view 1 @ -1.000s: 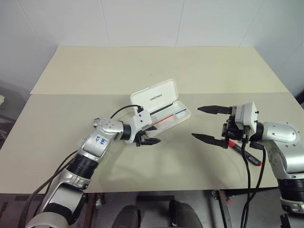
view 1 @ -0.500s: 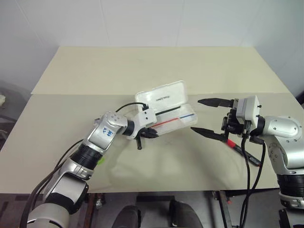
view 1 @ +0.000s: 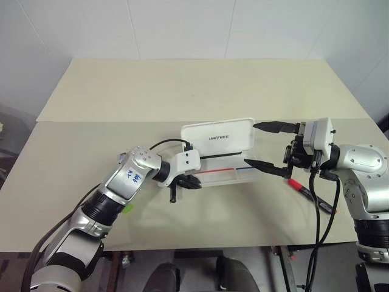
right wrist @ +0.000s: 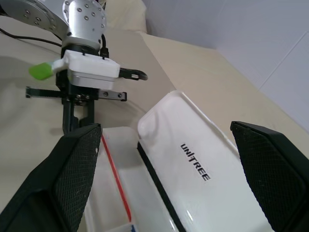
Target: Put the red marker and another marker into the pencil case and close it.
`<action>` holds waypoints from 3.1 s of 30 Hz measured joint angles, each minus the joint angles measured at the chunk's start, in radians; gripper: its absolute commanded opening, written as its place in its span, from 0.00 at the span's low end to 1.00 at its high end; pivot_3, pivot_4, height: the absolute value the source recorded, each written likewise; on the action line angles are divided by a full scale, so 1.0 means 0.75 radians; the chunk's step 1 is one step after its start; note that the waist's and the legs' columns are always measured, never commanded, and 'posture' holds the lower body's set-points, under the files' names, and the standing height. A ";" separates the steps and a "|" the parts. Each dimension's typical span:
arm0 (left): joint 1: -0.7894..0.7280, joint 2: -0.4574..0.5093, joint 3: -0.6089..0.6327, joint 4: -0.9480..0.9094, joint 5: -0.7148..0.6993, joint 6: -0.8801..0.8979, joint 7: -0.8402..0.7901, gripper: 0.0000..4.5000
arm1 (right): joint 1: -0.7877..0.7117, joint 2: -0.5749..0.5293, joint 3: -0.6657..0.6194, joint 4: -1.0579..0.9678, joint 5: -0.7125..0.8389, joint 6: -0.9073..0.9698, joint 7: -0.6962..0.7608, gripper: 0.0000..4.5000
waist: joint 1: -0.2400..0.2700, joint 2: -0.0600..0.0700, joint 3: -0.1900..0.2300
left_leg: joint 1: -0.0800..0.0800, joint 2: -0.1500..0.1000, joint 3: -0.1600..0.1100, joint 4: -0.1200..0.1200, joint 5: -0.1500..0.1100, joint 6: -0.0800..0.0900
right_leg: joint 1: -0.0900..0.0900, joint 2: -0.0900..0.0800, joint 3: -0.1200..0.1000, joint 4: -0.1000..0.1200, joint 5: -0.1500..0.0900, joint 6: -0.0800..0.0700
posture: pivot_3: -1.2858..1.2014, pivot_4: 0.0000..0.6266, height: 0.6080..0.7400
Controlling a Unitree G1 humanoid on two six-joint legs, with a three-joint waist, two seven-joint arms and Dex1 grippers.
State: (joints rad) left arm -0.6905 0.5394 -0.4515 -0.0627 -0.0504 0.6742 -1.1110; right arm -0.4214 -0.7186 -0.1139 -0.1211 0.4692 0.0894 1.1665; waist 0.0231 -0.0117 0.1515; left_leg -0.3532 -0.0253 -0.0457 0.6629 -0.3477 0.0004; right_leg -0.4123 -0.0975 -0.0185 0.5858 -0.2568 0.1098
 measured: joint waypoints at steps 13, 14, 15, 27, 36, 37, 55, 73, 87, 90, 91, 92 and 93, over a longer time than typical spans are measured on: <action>0.046 0.016 -0.011 -0.120 -0.013 0.122 0.013 0.14 | 0.017 0.000 0.008 -0.012 0.002 0.033 -0.002 1.00 | 0.002 0.000 0.000 | 0.000 -0.002 0.001 0.003 -0.004 0.002 | 0.001 -0.001 0.001 -0.001 0.000 0.000 | 0.52 0.24 1.00; 0.048 0.005 -0.013 -0.116 -0.013 0.129 0.030 0.20 | 0.019 0.000 0.008 -0.015 0.004 0.033 -0.002 1.00 | 0.003 0.000 0.000 | 0.000 -0.002 0.001 0.004 -0.004 0.002 | 0.001 -0.001 0.001 -0.001 0.000 0.000 | 0.52 0.24 1.00; 0.052 -0.015 -0.013 -0.112 -0.012 0.135 0.048 0.27 | 0.024 0.000 0.008 -0.021 0.006 0.034 -0.002 1.00 | 0.004 0.000 0.000 | 0.000 -0.002 0.001 0.004 -0.004 0.002 | 0.001 -0.001 0.001 -0.001 0.000 0.000 | 0.52 0.24 1.00; 0.073 -0.107 0.036 -0.118 -0.111 0.159 0.126 0.87 | 0.047 0.000 0.007 -0.030 0.028 0.032 0.013 1.00 | 0.001 0.000 0.000 | 0.000 -0.001 0.001 0.006 -0.004 0.001 | 0.002 -0.001 0.001 -0.001 0.000 0.000 | 0.52 0.24 1.00; 0.216 -0.110 0.143 -0.270 -0.248 0.267 0.199 0.87 | 0.048 0.003 0.012 -0.011 0.033 0.035 0.033 1.00 | 0.000 0.000 0.000 | 0.001 0.002 0.000 0.005 -0.004 0.002 | 0.002 -0.002 0.002 -0.001 0.000 0.000 | 0.52 0.24 1.00; 0.249 -0.111 0.146 -0.278 -0.263 0.264 0.203 0.87 | 0.048 0.003 0.013 -0.006 0.033 0.039 0.034 1.00 | 0.000 0.000 0.000 | 0.001 0.002 0.000 0.005 -0.004 0.001 | 0.002 -0.002 0.002 -0.001 0.000 0.000 | 0.52 0.24 1.00; 0.360 -0.311 0.223 -0.048 -0.321 -0.386 0.171 0.87 | 0.129 -0.096 -0.044 -0.098 0.090 0.182 0.035 1.00 | 0.004 0.001 0.000 | 0.000 0.000 0.002 0.006 -0.004 0.001 | 0.003 -0.004 0.000 -0.004 0.000 0.000 | 0.52 0.24 1.00; 0.420 -0.196 0.471 -0.281 -0.647 -0.404 0.094 0.87 | 0.497 -0.321 -0.327 -0.087 0.084 0.342 -0.003 1.00 | 0.007 0.001 0.000 | 0.001 0.003 0.001 0.006 -0.005 0.003 | 0.003 -0.004 0.000 -0.004 0.000 0.000 | 0.52 0.24 1.00; 0.436 0.127 0.689 -0.454 -0.894 -0.174 0.070 0.99 | 0.571 -0.317 -0.268 0.380 -0.152 0.092 0.045 1.00 | -0.002 0.001 0.001 | 0.005 0.003 0.007 0.005 -0.005 0.002 | 0.007 -0.001 0.001 -0.008 0.000 0.000 | 0.52 0.24 1.00; 0.472 0.204 0.696 -0.474 -0.893 -0.175 0.021 0.99 | 0.466 -0.290 -0.201 0.566 -0.212 -0.007 0.053 1.00 | -0.005 0.001 0.001 | 0.005 0.003 0.009 0.004 -0.005 0.002 | 0.007 0.001 0.001 -0.012 0.000 0.000 | 0.52 0.24 1.00; 0.478 0.232 0.695 -0.473 -0.887 -0.177 0.004 0.99 | 0.426 -0.279 -0.170 0.645 -0.237 -0.042 0.054 1.00 | -0.006 0.001 0.001 | 0.004 0.003 0.010 0.004 -0.004 0.001 | 0.007 0.001 0.001 -0.012 0.000 0.000 | 0.52 0.24 1.00; 0.481 0.252 0.696 -0.473 -0.882 -0.180 -0.008 0.99 | 0.399 -0.269 -0.150 0.704 -0.260 -0.072 0.055 1.00 | -0.008 0.001 0.001 | 0.004 0.003 0.010 0.004 -0.004 0.001 | 0.007 0.001 0.001 -0.013 0.000 -0.001 | 0.52 0.24 1.00; 0.487 0.270 0.698 -0.472 -0.872 -0.187 -0.015 0.99 | 0.370 -0.258 -0.138 0.762 -0.266 -0.105 0.067 1.00 | -0.007 0.001 0.001 | 0.005 0.003 0.010 0.004 -0.004 0.001 | 0.007 0.001 0.001 -0.013 0.000 -0.001 | 0.52 0.24 1.00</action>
State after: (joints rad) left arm -0.3255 0.7421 0.0723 -0.4168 -0.7042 0.5338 -1.1219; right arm -0.1441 -0.9122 -0.2177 0.4500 0.2698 0.0106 1.2164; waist 0.0178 -0.0106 0.1521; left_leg -0.3496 -0.0227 -0.0381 0.6657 -0.3510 0.0013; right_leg -0.4073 -0.0969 -0.0174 0.5762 -0.2570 0.1094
